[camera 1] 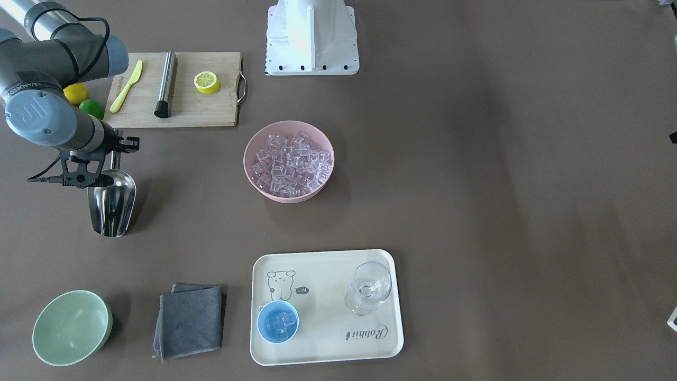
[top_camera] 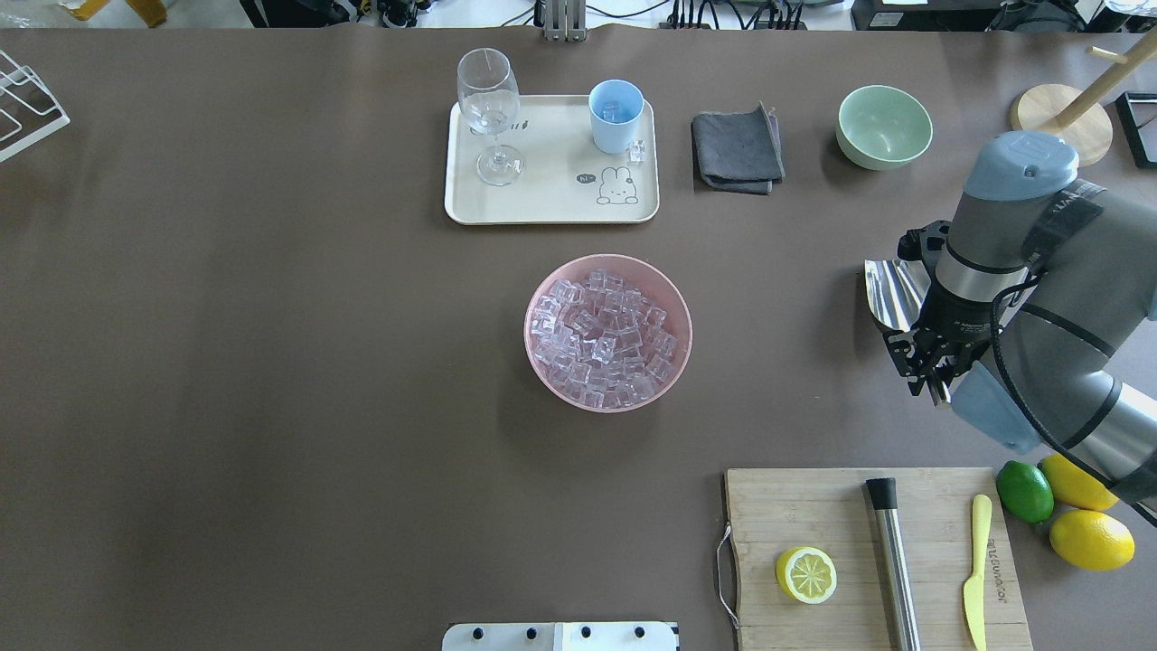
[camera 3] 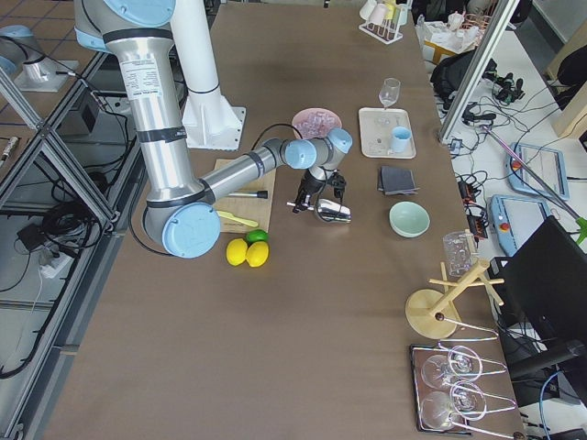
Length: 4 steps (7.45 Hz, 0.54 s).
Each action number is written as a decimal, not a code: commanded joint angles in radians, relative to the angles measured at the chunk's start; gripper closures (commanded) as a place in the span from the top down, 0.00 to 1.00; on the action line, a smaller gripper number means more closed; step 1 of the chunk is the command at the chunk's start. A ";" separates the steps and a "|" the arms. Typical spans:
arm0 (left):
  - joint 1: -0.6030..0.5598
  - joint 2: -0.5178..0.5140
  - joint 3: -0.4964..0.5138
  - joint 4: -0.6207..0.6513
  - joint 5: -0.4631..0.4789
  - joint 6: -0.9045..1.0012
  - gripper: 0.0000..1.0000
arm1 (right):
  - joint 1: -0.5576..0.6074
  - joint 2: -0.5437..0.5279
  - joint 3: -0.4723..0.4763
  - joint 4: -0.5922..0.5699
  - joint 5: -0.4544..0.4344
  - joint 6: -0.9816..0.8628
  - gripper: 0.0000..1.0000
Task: Put ice in cup with scoop
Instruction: 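Carry the empty scoop back with right gripper and lower it onto the table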
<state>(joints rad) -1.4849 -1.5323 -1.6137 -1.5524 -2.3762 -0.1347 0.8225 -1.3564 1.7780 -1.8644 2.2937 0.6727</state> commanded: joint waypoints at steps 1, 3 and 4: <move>0.000 0.001 -0.003 0.000 0.000 0.000 0.99 | 0.001 -0.001 0.001 0.002 0.006 0.004 1.00; 0.000 0.001 0.005 0.000 0.000 0.001 0.99 | 0.097 -0.001 0.064 0.002 0.035 0.027 1.00; 0.000 0.000 0.006 0.000 0.002 0.001 0.99 | 0.180 0.000 0.110 0.002 0.047 0.025 1.00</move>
<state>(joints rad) -1.4849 -1.5312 -1.6122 -1.5523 -2.3761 -0.1343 0.8853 -1.3574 1.8199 -1.8623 2.3170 0.6942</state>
